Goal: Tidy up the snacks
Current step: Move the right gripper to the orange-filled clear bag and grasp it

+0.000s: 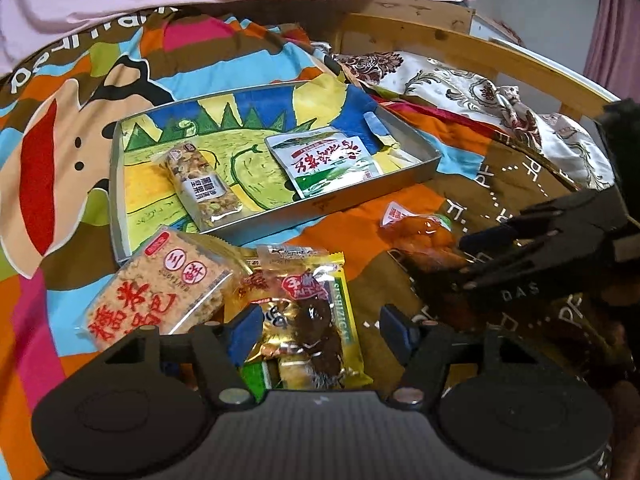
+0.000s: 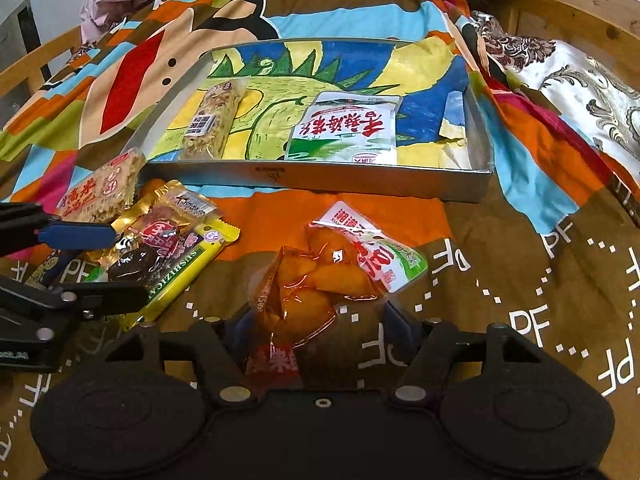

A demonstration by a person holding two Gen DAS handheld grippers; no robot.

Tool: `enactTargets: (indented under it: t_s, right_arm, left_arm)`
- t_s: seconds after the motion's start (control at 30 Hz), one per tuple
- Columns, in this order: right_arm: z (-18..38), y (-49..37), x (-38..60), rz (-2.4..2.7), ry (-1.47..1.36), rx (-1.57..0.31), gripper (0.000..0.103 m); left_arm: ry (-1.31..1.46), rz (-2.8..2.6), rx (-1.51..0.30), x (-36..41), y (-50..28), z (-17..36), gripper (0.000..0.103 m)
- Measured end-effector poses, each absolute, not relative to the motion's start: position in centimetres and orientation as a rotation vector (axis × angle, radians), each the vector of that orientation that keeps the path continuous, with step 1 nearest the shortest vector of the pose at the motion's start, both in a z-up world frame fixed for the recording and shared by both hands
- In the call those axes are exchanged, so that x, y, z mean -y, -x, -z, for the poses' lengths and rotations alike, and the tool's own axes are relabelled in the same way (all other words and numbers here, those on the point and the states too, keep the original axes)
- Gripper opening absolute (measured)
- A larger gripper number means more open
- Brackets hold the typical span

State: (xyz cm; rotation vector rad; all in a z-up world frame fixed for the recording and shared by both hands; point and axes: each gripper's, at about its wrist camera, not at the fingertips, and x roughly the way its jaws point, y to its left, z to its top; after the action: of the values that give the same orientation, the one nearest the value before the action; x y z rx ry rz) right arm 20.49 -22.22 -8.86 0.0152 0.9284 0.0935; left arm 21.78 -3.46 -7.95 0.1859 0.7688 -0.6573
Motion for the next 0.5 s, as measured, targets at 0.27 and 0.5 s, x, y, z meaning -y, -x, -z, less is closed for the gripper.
enactTargets:
  t_s: [0.27,0.5]
  right_arm:
    - [9.0,-21.5,24.0,-0.105,-0.241,-0.893,0.089]
    - [9.5,-21.8,22.0,-0.072,-0.086,-0.887,0.084]
  left_arm:
    - [-0.280,0.628,-0.748,4.3,-21.6,8.5,0.058]
    - [-0.331,0.597,-0.737,4.6,-21.3,8.4,0.047]
